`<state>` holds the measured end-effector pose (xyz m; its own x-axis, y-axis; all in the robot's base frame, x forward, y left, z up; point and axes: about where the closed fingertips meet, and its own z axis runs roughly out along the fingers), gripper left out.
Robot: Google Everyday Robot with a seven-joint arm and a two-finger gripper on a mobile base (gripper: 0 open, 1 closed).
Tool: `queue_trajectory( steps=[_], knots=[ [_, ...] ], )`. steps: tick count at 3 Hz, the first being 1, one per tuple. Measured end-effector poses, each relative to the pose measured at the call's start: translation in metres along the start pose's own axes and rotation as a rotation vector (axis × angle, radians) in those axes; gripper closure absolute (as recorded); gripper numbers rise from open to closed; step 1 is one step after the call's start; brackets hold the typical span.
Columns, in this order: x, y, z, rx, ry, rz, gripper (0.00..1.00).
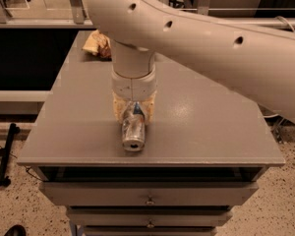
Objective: Move redbull can near brown chip bag
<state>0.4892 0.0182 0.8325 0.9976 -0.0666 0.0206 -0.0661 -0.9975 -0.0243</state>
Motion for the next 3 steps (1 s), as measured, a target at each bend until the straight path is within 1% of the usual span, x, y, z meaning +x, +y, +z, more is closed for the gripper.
queue_trajectory(
  steps=[1,2,3],
  knots=[
    [0.019,-0.006,-0.008,-0.005,0.023,0.028,0.88],
    [0.052,-0.005,-0.025,0.043,0.024,0.165,1.00],
    [0.068,-0.011,-0.050,0.106,0.073,0.192,1.00]
  ],
)
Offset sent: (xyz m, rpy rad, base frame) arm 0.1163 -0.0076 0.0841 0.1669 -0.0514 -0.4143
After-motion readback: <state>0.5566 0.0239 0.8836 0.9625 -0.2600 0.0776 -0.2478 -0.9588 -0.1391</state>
